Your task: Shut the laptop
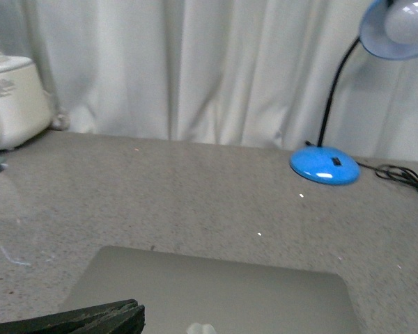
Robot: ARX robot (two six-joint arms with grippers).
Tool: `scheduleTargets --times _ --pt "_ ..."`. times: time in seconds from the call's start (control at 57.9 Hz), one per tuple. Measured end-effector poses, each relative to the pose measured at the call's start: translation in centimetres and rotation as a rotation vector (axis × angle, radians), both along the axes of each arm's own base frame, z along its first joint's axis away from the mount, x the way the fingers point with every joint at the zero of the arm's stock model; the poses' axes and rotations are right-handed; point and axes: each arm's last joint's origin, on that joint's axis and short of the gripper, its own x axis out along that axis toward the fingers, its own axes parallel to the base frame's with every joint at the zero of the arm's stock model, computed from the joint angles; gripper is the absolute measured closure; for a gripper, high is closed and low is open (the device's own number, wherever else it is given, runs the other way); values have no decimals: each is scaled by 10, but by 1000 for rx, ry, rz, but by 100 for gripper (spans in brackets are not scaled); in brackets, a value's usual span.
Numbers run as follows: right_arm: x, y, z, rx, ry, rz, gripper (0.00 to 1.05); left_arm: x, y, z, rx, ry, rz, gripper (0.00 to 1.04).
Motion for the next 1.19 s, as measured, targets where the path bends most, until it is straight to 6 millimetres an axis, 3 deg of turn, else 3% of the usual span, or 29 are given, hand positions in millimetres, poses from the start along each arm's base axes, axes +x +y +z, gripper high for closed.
scheduleTargets --times 0.104,0.311,0.622,1.193 --pt "-26 -10 -16 -85 14 178 104 1 33 -7 63 -171 288 101" --pt "-35 -43 -7 -74 -22 209 104 -1 67 -16 116 -210 325 101" --pt "-37 -75 -6 -73 -35 201 104 -1 89 -19 121 -238 336 101" --pt "-37 -100 -8 -75 -35 215 104 -1 109 -20 132 -239 346 101"
